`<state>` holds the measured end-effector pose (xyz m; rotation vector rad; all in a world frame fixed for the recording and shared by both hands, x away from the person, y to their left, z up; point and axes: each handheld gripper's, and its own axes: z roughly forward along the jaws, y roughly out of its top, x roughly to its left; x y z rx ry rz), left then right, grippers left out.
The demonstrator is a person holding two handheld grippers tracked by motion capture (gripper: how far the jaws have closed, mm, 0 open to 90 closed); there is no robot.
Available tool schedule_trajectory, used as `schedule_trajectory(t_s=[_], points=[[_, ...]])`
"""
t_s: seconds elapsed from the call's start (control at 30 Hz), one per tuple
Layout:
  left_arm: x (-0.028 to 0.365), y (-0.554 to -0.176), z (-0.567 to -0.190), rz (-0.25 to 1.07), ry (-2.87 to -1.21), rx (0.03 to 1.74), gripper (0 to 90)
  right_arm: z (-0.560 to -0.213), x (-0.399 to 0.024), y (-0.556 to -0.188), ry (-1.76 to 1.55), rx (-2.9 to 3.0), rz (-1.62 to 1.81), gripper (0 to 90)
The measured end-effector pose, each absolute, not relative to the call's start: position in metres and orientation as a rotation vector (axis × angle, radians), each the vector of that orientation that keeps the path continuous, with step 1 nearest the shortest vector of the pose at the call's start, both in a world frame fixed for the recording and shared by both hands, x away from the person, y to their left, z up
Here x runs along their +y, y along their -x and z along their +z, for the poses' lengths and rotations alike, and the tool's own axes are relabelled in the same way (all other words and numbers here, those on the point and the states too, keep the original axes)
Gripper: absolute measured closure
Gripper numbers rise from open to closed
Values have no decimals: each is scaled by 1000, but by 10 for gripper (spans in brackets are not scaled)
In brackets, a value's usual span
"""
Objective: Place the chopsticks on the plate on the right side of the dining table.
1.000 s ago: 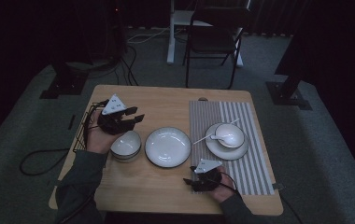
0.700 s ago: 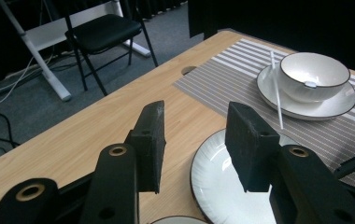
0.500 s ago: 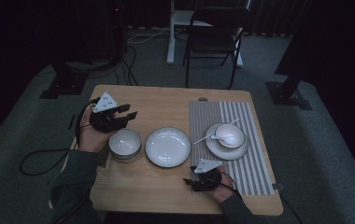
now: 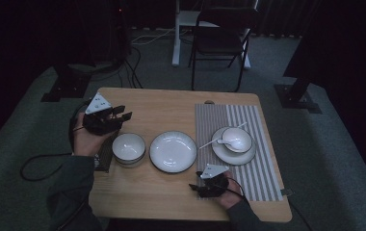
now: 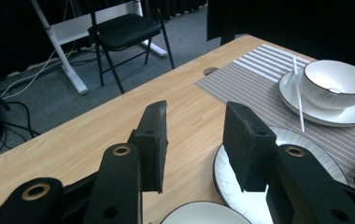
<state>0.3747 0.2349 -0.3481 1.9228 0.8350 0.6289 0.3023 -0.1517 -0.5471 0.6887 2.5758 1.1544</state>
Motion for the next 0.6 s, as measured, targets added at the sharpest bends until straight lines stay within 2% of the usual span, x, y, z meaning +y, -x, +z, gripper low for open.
schedule_trajectory(t_s=[0.6], points=[[258, -364, -354, 647, -1915, 884, 622, -547, -152, -302, -688, 2577, 1155, 425]])
